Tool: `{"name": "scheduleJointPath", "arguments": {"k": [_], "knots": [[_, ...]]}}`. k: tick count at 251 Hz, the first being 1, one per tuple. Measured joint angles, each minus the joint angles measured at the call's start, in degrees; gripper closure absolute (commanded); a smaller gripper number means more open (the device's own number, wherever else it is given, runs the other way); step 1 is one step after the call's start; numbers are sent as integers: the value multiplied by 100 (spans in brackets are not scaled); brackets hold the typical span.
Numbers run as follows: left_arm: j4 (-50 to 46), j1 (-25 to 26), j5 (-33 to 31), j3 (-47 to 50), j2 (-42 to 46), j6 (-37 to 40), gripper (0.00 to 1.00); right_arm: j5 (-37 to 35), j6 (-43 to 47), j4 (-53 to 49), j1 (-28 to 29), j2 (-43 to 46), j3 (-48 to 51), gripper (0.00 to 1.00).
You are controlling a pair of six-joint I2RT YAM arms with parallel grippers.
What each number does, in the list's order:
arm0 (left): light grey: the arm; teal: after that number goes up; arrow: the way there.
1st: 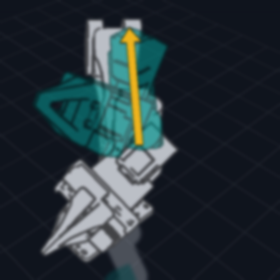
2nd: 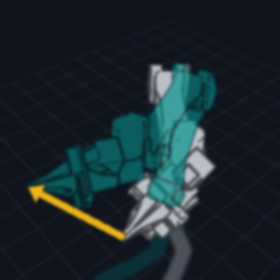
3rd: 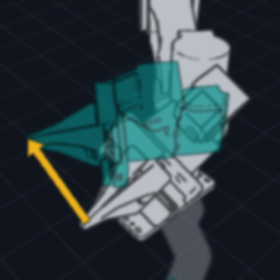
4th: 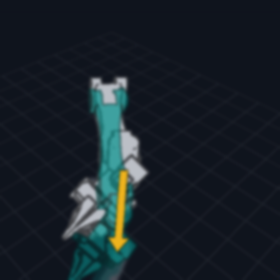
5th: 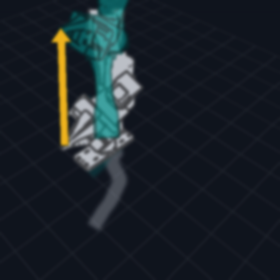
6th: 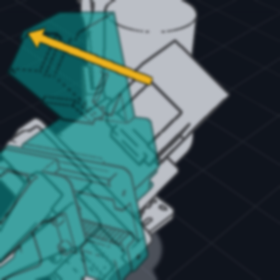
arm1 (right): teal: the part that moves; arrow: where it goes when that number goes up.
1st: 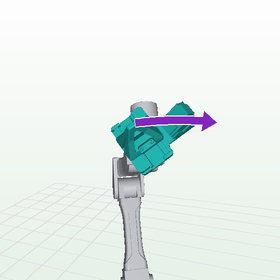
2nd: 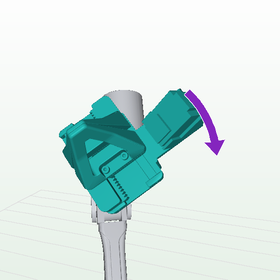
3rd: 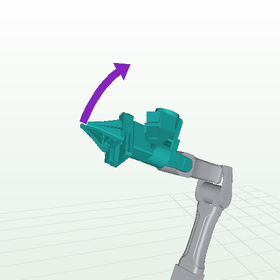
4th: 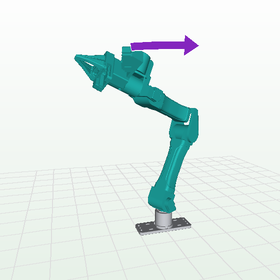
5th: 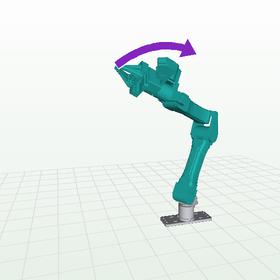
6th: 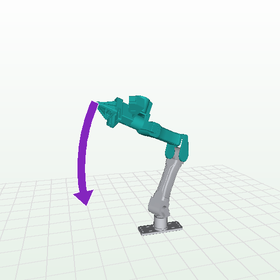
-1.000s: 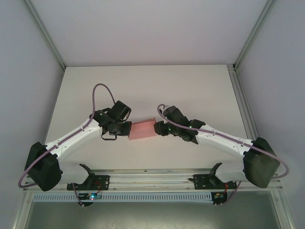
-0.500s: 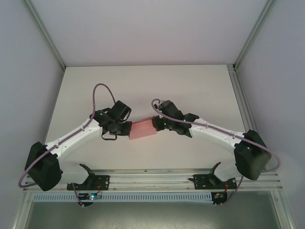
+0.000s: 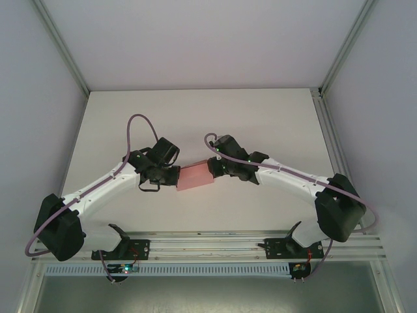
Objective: Assemble paper box
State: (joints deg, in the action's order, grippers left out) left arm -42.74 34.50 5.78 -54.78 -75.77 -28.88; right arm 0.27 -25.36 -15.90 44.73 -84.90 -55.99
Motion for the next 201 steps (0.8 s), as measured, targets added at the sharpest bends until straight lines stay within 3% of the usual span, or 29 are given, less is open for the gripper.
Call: {"name": "scheduleJointPath", "arguments": {"k": [50,127,201], "knots": [[-2,0,-2,-17,-17,0,100,129,-131,-98,-79,-31,-92,100],[-11,0,-33,-35,-48,0,100,1585,-822,-487,-605,-380,-710,100],[7,0,-111,-37,-90,0,100,1523,-365,-817,-625,-380,-907,100]]}}
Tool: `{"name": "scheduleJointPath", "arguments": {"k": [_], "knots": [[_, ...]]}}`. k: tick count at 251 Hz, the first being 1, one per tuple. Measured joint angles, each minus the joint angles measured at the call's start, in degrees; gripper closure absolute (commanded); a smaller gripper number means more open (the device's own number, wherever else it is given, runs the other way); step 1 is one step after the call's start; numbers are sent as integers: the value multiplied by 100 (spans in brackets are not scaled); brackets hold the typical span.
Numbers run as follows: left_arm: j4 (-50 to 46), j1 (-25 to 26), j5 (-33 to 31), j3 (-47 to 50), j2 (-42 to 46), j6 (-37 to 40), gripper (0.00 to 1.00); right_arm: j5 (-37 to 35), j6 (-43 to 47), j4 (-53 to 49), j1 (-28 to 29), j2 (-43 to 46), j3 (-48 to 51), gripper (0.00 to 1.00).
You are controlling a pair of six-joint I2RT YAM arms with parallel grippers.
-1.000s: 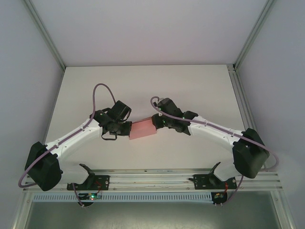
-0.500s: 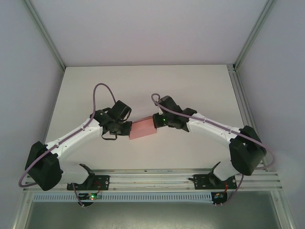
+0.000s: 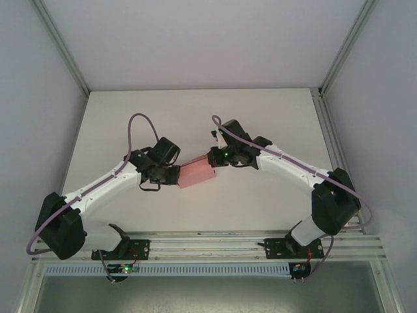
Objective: Assemble paper box
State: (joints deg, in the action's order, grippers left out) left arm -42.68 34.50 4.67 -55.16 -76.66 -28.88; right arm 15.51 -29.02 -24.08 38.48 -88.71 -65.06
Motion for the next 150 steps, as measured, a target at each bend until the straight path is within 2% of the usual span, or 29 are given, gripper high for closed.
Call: {"name": "scheduleJointPath", "arguments": {"k": [82,150], "knots": [[181,4,111,-92,-90,20,100,-1143,874,-186,240,0,181,100],[168,4,109,-114,-114,17,100,-1775,1427,-243,479,-20,181,100]]}}
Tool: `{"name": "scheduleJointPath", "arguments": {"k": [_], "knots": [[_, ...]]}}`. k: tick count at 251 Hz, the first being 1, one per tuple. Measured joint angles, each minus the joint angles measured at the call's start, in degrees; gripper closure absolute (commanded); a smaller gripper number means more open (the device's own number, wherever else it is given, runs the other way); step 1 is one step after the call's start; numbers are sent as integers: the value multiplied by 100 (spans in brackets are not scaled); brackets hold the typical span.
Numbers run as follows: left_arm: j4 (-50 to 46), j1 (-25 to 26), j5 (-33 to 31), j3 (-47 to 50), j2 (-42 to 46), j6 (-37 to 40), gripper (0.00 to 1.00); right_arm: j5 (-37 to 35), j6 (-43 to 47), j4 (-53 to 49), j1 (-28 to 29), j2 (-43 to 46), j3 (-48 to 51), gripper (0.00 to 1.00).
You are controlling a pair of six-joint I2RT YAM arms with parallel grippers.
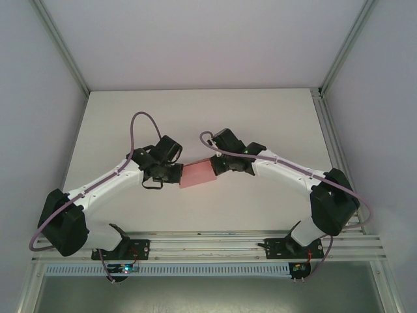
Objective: Assemble paper box
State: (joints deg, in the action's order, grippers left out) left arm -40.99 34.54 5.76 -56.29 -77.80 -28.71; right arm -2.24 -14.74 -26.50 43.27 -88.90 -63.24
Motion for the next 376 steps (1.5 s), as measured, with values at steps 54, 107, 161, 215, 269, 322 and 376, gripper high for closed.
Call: {"name": "scheduleJointPath", "arguments": {"k": [54,107,161,215,269,322,376], "knots": [[-2,0,0,0,0,0,100,-496,323,-59,168,-4,0,100],[4,0,-2,0,-11,0,100,-632,361,83,251,-42,79,100],[15,0,-2,17,13,-2,100,-498,-140,1698,256,385,1145,100],[20,0,-46,22,17,-2,100,42,-332,2114,68,905,1729,55],[17,0,-87,87,92,-2,100,776,-273,1663,-280,1515,1700,3],[13,0,-127,118,136,0,100,675,-511,2048,-341,1617,1427,3],[2,0,-122,48,63,0,100,538,-861,2164,-341,507,774,19]]}}
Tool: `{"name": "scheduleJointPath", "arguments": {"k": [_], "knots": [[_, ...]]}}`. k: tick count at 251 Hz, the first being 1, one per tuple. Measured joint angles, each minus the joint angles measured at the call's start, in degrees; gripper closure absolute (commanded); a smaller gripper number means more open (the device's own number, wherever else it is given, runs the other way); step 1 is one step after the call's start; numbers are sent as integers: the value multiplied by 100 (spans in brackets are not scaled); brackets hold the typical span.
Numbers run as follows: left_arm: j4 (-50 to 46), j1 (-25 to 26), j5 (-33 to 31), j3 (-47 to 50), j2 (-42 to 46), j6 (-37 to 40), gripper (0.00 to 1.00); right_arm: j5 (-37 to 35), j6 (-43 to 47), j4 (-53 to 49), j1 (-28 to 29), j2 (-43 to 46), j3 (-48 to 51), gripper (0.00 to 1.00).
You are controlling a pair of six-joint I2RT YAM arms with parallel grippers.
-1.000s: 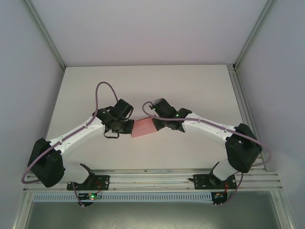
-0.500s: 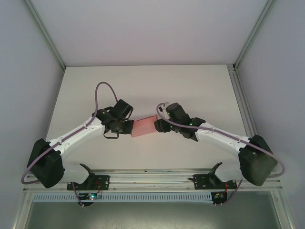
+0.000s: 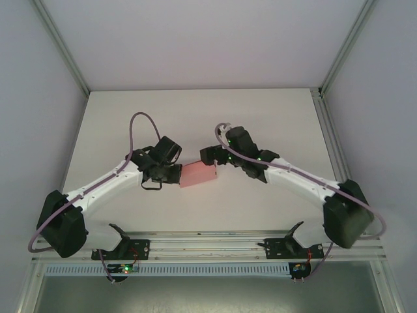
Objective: Assemble paper box
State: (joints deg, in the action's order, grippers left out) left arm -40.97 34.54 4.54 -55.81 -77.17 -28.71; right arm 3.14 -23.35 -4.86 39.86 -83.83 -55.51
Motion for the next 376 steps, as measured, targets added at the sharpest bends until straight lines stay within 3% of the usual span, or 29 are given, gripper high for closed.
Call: {"name": "scheduleJointPath", "arguments": {"k": [51,112,132,177,234,291,336,376], "knots": [[28,2,44,-33,-48,-2,100,55,-378,-4,2,-426,-22,34],[57,2,94,-33,-57,-20,99,0,-885,861,146,-396,651,52],[59,2,114,-31,-50,-42,87,-24,-997,1163,166,-391,791,54],[-20,-13,118,105,101,-190,41,-114,-1193,1652,192,-393,1032,60],[-144,0,450,330,791,-542,0,-225,-1456,1834,203,-448,1093,63],[57,-105,597,393,1534,-1069,0,-348,-1628,1897,240,-492,1095,69],[1036,-911,1126,1147,1462,-1692,0,-376,-1703,1980,240,-551,1093,78],[1803,-1272,1679,1871,1327,-2090,11,-378,-1703,2083,240,-634,1088,82]]}}
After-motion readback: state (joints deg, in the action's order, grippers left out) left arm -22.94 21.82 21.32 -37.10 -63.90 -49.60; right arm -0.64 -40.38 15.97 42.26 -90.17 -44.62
